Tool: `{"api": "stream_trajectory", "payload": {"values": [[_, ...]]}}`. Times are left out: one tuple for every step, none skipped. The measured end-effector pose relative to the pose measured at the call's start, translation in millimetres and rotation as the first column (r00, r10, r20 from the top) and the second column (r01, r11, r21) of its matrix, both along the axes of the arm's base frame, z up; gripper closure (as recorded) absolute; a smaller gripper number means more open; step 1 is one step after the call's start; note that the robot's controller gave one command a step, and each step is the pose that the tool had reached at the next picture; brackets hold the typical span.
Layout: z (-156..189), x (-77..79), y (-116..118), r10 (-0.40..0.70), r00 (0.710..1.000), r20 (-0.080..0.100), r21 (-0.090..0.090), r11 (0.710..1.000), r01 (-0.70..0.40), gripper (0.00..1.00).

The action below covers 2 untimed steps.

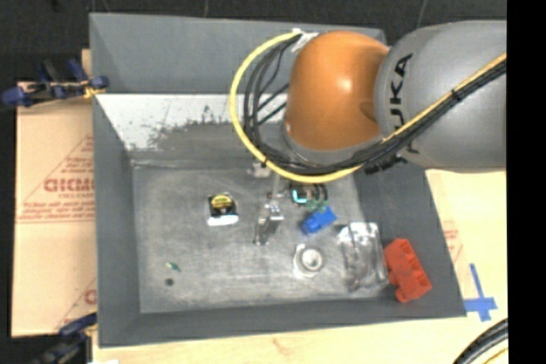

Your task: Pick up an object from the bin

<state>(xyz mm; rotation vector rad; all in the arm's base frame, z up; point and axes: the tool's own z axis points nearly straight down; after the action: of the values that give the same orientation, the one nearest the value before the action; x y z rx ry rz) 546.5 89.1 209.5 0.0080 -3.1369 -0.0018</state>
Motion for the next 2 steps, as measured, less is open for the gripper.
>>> {"api": "stream_trajectory", "payload": {"values": [[-96.0, 41.4, 37.6, 0.221, 0.975, 0.004, -0.001, 0.975, -0.221, 0.00], [-135.1, 44.3, -4.7, 0.102, 0.995, 0.015, 0.005, 0.995, -0.102, 0.00]]}}
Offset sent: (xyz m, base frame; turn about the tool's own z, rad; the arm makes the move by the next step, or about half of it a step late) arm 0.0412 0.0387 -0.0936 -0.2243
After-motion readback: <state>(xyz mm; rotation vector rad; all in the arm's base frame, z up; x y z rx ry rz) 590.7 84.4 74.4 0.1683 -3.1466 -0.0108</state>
